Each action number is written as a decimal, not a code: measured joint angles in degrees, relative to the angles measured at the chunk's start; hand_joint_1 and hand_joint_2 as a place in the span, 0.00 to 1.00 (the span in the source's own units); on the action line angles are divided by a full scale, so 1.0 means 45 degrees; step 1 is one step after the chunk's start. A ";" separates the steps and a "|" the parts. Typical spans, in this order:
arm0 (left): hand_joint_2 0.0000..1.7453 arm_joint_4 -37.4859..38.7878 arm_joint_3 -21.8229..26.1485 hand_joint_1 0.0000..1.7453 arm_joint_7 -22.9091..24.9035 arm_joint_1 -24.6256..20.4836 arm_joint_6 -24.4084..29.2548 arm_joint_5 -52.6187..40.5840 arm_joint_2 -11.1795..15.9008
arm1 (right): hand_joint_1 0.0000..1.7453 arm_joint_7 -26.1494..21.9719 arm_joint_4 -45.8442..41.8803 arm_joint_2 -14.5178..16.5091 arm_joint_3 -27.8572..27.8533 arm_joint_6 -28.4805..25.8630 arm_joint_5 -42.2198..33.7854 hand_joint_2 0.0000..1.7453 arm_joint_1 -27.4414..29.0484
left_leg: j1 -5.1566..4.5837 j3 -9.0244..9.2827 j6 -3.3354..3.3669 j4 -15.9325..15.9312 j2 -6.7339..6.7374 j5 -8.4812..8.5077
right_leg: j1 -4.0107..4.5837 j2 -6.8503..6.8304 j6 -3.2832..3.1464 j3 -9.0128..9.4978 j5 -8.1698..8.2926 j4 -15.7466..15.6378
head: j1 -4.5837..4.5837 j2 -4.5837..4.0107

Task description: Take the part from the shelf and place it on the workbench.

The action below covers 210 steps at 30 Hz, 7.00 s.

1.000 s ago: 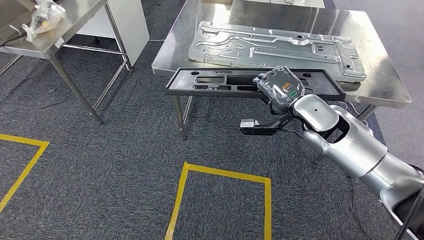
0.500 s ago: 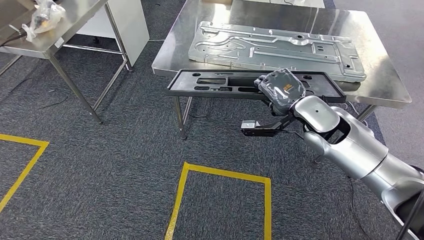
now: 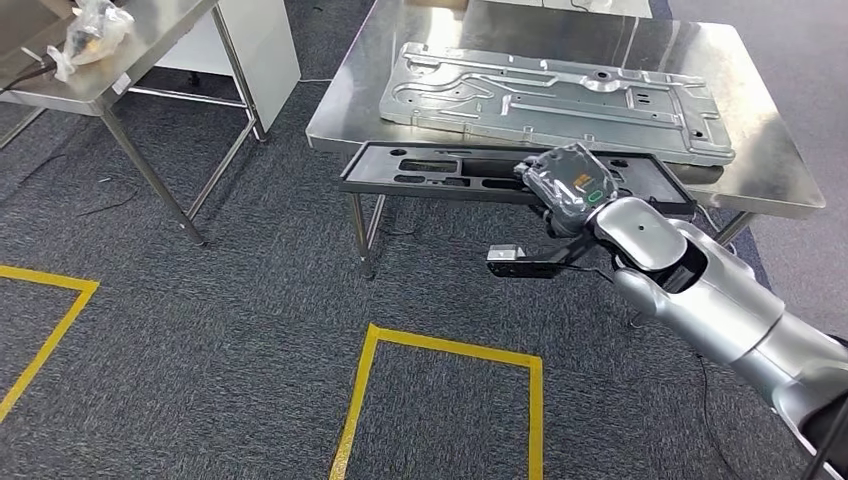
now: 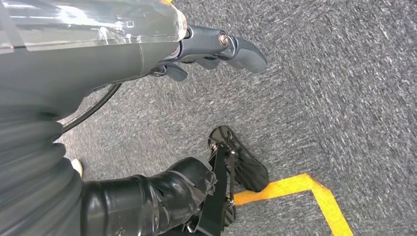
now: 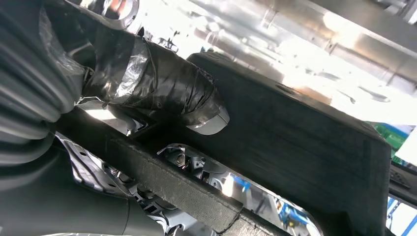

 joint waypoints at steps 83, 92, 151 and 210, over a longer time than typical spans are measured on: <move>1.00 0.0005 -0.0010 0.00 0.0053 0.0056 -0.0082 -0.0287 -0.0109 | 1.00 -0.0873 -0.2497 -0.2977 -0.6399 -0.0435 -0.0259 1.00 0.6811 | 0.0051 -0.1109 0.0284 -0.0051 -0.0212 0.1263 | 0.0014 0.0077 0.0091 0.1688 -0.2038 0.0467 | 0.0039 0.0000; 1.00 0.0005 -0.0010 0.00 0.0049 0.0043 -0.0060 -0.0317 -0.0119 | 1.00 -0.0872 -0.2643 -0.3052 -0.7187 -0.0446 -0.0424 1.00 0.7568 | -0.0066 -0.0665 0.0283 -0.0033 -0.0245 0.0771 | 0.0151 0.0043 -0.0115 0.0611 -0.0623 0.0133 | 0.0036 0.0001; 1.00 0.0005 -0.0004 0.00 0.0159 0.0045 0.0225 -0.0253 -0.0112 | 1.00 -0.0823 -0.1885 -0.2501 -0.7899 -0.0891 0.0085 1.00 0.7897 | -0.0012 -0.0196 0.0086 -0.0176 -0.0255 0.0440 | 0.0140 0.0097 -0.0224 0.0556 -0.0428 -0.0042 | 0.0029 0.0000; 0.00 0.0005 0.0010 0.00 -0.0973 0.0050 0.0126 0.0078 -0.0112 | 0.00 -0.1548 0.0996 -0.1158 -1.2054 -0.1465 0.0059 0.00 0.9661 | -0.0071 -0.0194 0.0090 -0.0157 -0.0241 0.0434 | 0.0085 0.0109 -0.0210 0.0568 -0.0421 -0.0051 | 0.0029 0.0000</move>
